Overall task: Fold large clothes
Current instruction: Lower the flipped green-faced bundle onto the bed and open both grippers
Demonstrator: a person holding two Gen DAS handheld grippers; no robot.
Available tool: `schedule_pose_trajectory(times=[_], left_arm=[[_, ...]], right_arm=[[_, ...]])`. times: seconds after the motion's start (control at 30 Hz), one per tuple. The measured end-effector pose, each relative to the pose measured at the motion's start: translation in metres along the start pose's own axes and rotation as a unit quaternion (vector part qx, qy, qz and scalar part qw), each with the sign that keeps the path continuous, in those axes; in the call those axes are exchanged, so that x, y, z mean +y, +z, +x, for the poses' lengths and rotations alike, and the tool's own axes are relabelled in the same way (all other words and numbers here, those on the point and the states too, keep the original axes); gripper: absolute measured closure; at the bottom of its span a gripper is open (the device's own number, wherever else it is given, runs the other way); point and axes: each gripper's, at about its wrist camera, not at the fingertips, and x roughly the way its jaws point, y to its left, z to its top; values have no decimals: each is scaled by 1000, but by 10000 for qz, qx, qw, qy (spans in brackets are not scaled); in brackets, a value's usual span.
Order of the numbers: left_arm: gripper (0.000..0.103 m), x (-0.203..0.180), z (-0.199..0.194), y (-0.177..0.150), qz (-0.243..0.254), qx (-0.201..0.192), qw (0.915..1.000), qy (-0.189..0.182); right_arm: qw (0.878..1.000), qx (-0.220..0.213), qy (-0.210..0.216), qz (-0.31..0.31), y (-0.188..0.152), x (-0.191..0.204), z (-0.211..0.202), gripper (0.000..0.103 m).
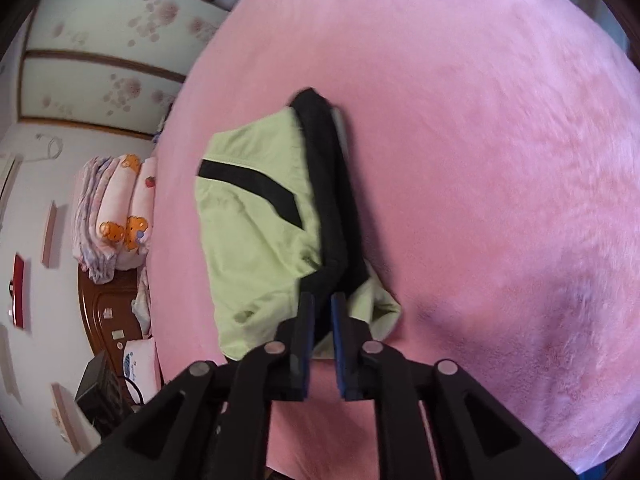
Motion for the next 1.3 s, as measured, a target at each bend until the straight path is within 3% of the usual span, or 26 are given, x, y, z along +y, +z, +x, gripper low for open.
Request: schedule_pose_trajectory(times=[0.1, 0.23, 0.47, 0.7, 0.77, 0.8, 0.9, 1.03, 1.13, 1.3], left_arm=[[12, 31, 5, 4, -339, 38, 9993, 136], [12, 64, 17, 13, -817, 233, 9963, 109], [12, 103, 59, 16, -1231, 1072, 9862, -272], [12, 122, 78, 12, -1547, 1342, 9758, -763], [12, 127, 81, 11, -1620, 1369, 9736, -847], [12, 129, 83, 10, -1667, 1379, 9722, -890], [11, 137, 87, 7, -1812, 1406, 9676, -1056], [12, 147, 90, 4, -2005, 1422, 9616, -1221], [16, 153, 86, 1, -2135, 1355, 9576, -1385], [36, 159, 85, -9, -2426, 1280, 9438, -1845]], right_arm=[[9993, 43, 202, -322, 0, 19, 2, 64], [9950, 240, 75, -970, 1, 54, 15, 53], [9810, 934, -642, -1575, -2, 88, 59, 51], [9642, 1678, -1595, -1291, -1, 69, 100, 51], [9627, 1762, -1644, -1229, -6, 60, 104, 51], [9630, 1771, -1636, -1203, -9, 54, 105, 52], [9659, 1592, -1637, -1218, -15, 44, 100, 74], [9819, 1362, -1107, -716, -18, 28, 87, 93], [9916, 1001, -742, -331, -22, 18, 72, 96], [9966, 193, -570, -564, -37, 21, 31, 97]])
